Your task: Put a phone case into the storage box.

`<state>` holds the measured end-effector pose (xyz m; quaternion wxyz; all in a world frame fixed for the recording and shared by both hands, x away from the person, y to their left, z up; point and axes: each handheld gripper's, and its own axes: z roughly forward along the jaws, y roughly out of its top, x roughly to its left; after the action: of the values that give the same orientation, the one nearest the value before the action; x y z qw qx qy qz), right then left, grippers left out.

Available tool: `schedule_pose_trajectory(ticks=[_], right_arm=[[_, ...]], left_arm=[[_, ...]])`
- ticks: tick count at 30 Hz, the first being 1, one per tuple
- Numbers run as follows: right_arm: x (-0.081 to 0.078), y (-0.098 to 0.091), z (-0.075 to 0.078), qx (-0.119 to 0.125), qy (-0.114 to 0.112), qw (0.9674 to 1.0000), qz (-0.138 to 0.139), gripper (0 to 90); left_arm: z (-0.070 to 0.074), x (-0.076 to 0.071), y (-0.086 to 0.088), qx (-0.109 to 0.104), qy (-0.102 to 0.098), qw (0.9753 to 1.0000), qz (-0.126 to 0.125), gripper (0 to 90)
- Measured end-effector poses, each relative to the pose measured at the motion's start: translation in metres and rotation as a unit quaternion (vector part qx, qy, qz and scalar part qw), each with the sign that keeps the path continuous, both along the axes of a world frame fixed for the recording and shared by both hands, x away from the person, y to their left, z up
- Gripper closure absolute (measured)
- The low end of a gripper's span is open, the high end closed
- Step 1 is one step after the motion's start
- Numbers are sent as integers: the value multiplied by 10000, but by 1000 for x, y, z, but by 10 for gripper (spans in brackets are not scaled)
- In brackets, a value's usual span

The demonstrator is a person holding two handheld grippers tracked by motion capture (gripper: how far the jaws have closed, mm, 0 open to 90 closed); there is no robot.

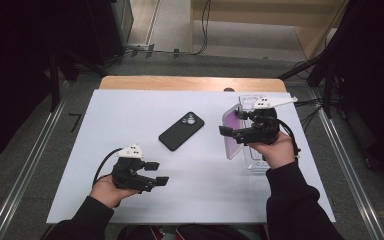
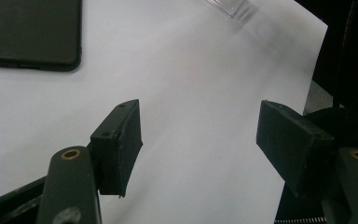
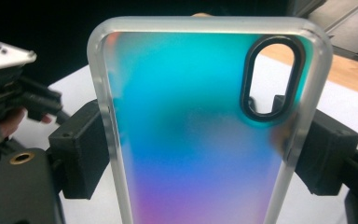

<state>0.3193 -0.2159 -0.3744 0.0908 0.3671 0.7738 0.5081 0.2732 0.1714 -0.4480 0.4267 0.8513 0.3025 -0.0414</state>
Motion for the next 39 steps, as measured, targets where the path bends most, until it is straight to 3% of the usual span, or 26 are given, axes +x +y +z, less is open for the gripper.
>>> schedule_pose_trajectory(ticks=[9, 17, 25, 30, 36, 39], right_arm=[[5, -21, 9, 53, -69, 9990, -432, 150], [14, -41, 7, 81, -101, 9941, -1078, 149], [26, -47, 2, -45, -125, 9859, -1669, 149], [38, -51, 0, -128, -275, 9770, -2113, 149], [60, -53, -9, -325, -308, 9693, -2419, 148], [70, -55, -12, -309, -299, 9655, -2569, 148]], left_arm=[[-2, -4, 10, 14, -39, 9996, 267, 312], [-4, -4, 14, 23, -25, 9993, 373, 313], [-5, -3, 16, 13, -26, 9991, 420, 313], [-5, -3, 16, -7, -10, 9992, 393, 313], [-6, -1, 17, -21, 8, 9992, 399, 313], [-6, 0, 18, -72, 2, 9991, 413, 313]])
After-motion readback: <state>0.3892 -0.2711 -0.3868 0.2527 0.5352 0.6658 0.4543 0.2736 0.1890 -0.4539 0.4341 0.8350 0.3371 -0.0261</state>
